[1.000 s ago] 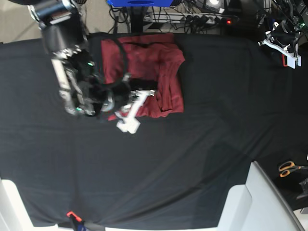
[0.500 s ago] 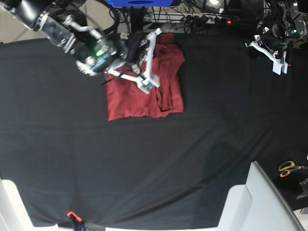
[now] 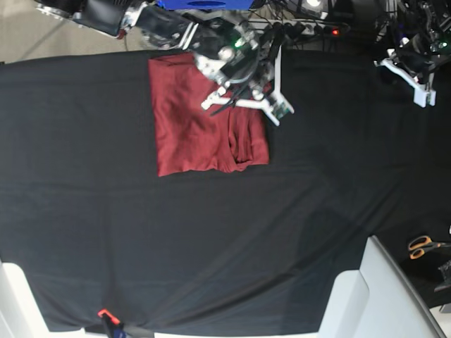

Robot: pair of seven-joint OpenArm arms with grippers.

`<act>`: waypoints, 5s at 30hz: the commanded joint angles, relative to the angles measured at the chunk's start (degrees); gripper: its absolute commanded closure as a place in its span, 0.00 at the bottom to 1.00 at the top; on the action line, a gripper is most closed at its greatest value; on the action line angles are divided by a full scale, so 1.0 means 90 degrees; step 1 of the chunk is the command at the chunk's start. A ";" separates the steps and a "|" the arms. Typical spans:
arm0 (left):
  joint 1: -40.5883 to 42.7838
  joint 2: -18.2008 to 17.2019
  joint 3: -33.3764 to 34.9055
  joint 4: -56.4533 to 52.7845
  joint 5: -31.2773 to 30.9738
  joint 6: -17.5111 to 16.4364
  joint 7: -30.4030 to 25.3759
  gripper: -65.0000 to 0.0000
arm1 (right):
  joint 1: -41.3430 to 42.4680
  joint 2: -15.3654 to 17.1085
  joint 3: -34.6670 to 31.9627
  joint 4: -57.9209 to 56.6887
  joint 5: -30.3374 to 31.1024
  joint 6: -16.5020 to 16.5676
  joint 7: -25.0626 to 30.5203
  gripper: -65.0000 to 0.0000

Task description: Fold the T-shirt properly

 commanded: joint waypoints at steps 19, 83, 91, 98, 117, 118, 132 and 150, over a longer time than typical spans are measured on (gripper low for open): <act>-0.0046 -0.0202 -0.0004 -0.0217 -0.0082 -0.0014 -0.0081 1.00 | 0.0191 -0.0129 -0.0206 -0.0419 -0.0433 -0.0026 0.0132 0.35; -0.0281 -0.0202 0.0006 -0.0334 -0.0072 -0.0014 -0.0071 1.00 | -0.0034 0.0389 -0.0176 0.0695 0.0329 0.0257 -0.0463 1.00; -0.0408 -0.0202 0.0006 -0.0363 -0.0072 -0.0014 -0.0071 1.00 | -0.0054 0.0389 -0.0147 0.0665 0.0329 0.1166 -0.0297 1.00; -0.0496 -0.0202 0.0006 -0.0373 -0.0072 -0.0014 -0.0071 1.00 | -0.0044 0.0398 -0.0176 0.0900 0.0348 0.1175 -0.0297 1.00; -0.0583 -0.0212 0.0006 -0.0373 -0.0072 -0.0014 -0.0062 1.00 | -0.0063 0.0398 0.0038 0.0675 0.0407 0.1928 -0.0346 1.00; -0.0583 -0.0212 0.0006 -0.0373 -0.0072 -0.0014 -0.0062 1.00 | -0.0063 0.0398 0.0048 0.0665 0.0407 0.1928 -0.0346 1.00; -0.0564 -0.0212 0.0006 -0.0373 -0.0072 -0.0014 -0.0062 1.00 | -0.0122 0.0389 0.0087 0.0285 0.0407 0.1928 -0.0024 0.96; -0.0525 -0.0193 0.0006 -0.0373 -0.0072 -0.0014 -0.0062 1.00 | 0.0845 -0.0178 0.1093 0.0236 0.0378 0.1928 -0.0024 0.68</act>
